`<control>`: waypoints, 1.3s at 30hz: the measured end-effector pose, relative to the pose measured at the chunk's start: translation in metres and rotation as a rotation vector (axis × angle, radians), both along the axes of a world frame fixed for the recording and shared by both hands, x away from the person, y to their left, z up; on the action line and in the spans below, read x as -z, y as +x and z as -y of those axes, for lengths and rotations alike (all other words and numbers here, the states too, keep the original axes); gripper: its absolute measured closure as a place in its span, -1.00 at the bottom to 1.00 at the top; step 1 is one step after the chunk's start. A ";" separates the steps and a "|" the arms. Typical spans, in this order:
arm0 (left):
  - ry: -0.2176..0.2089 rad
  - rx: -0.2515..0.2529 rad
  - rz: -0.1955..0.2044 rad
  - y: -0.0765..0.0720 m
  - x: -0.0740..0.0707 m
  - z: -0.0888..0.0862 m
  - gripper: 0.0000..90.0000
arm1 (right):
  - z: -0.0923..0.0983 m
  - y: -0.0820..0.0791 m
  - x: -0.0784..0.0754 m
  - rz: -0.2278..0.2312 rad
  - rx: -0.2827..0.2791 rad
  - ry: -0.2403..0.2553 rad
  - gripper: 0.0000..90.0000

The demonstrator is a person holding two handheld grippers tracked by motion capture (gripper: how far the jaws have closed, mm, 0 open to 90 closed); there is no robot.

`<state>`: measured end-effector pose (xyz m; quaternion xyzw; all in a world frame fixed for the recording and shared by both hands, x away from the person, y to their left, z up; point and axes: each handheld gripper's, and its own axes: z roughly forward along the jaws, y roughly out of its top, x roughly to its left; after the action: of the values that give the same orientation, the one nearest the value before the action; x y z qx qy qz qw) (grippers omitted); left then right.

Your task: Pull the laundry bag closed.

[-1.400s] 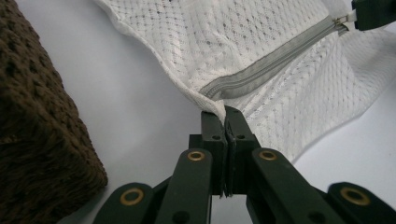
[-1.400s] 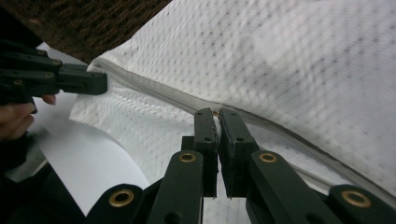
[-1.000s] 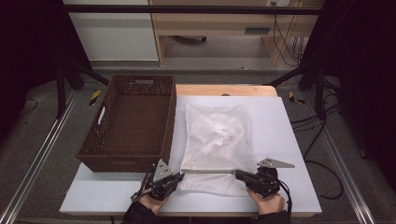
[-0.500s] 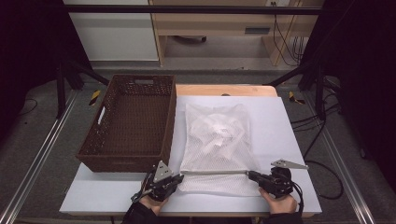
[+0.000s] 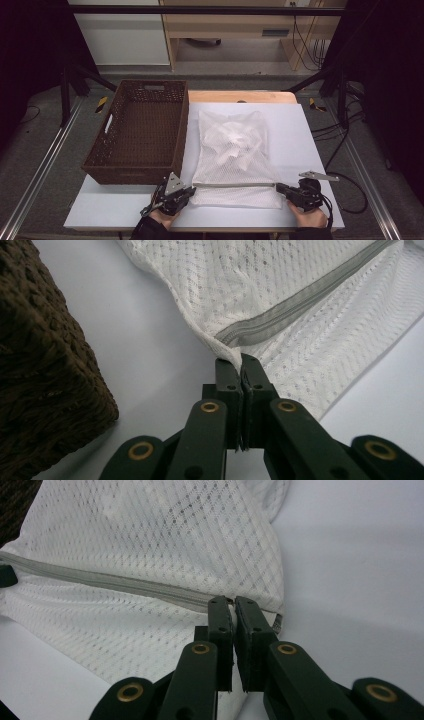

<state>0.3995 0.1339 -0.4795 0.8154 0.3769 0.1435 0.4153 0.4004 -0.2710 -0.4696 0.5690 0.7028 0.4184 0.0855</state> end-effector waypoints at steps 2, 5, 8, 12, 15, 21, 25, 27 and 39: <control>-0.002 0.007 -0.003 -0.001 0.000 0.001 0.94 | -0.001 0.000 -0.001 0.007 -0.004 -0.022 0.91; -0.017 0.020 -0.009 0.000 0.001 0.001 0.93 | -0.005 0.002 -0.003 0.021 -0.019 -0.051 0.90; -0.010 0.023 -0.005 0.000 0.003 0.002 0.92 | -0.007 0.007 -0.003 0.072 -0.035 -0.075 0.85; -0.016 0.022 -0.005 0.001 0.003 0.002 0.90 | -0.006 0.012 0.000 0.116 -0.019 -0.102 0.71; -0.017 0.026 -0.004 0.001 0.003 0.000 0.82 | 0.000 0.008 -0.003 0.166 -0.005 -0.098 0.56; -0.014 0.057 -0.029 0.000 0.000 -0.004 0.54 | 0.008 -0.005 0.001 0.153 0.026 -0.170 0.45; -0.012 0.054 -0.033 -0.003 -0.001 -0.008 0.52 | 0.005 -0.008 0.007 0.114 0.012 -0.185 0.41; -0.017 0.043 -0.039 -0.003 -0.001 -0.008 0.63 | -0.001 -0.008 0.010 0.089 -0.007 -0.219 0.40; 0.041 0.048 -0.022 -0.001 0.006 -0.001 0.93 | -0.009 -0.005 0.008 0.072 0.002 -0.267 0.97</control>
<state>0.3983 0.1346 -0.4853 0.8341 0.3585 0.1323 0.3978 0.3953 -0.2619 -0.4776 0.5378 0.7481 0.3413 0.1859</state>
